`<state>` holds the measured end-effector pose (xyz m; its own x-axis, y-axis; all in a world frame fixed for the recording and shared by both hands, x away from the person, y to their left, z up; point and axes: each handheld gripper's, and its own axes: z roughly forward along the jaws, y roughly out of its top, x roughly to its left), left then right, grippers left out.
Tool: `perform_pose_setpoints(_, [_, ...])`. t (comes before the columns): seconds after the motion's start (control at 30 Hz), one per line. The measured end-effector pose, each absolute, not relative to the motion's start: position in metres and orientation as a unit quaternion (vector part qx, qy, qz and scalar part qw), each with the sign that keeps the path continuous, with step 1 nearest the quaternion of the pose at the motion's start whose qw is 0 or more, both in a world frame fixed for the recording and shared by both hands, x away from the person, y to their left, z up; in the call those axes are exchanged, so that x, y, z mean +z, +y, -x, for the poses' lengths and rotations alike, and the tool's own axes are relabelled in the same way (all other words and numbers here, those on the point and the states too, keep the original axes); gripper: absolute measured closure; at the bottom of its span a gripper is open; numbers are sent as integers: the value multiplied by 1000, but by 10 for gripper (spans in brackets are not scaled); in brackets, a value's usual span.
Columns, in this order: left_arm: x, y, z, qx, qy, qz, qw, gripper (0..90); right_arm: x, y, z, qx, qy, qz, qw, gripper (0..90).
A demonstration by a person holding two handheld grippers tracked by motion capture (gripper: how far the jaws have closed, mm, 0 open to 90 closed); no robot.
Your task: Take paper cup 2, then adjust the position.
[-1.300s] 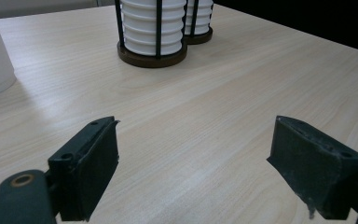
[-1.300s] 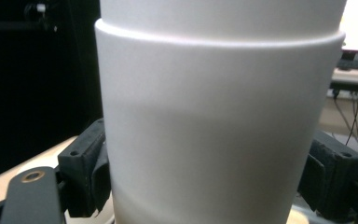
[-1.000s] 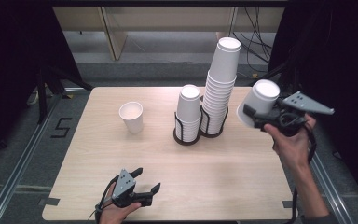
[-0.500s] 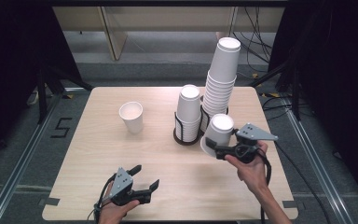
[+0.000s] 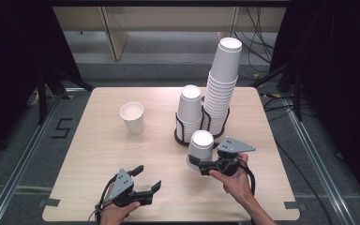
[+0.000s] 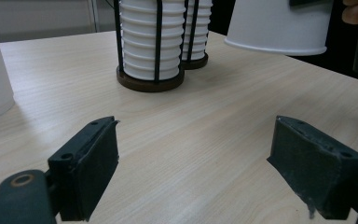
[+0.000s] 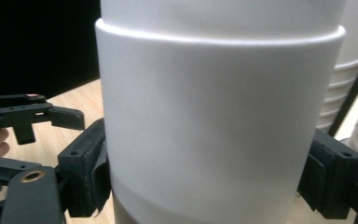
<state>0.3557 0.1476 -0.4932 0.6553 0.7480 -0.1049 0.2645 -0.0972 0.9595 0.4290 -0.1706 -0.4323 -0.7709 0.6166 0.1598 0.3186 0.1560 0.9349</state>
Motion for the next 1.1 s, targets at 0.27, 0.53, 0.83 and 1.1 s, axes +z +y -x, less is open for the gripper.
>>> perform_pose_setpoints(0.27, [-492,145,-354,202,339,-708,586,144,-443,-160,-424,575,753,-299,113,178])
perform_pose_setpoints(0.53, [-493,139,-352,193,321,-709,597,144,-449,-144,-416,579,761,-274,103,178])
perform_pose_setpoints(0.83, [-493,138,-351,189,311,-710,604,144,-450,-133,-410,587,763,-259,83,178])
perform_pose_setpoints(1.1, [-491,137,-351,192,301,-705,612,144,-450,-126,-408,586,766,-251,83,178])
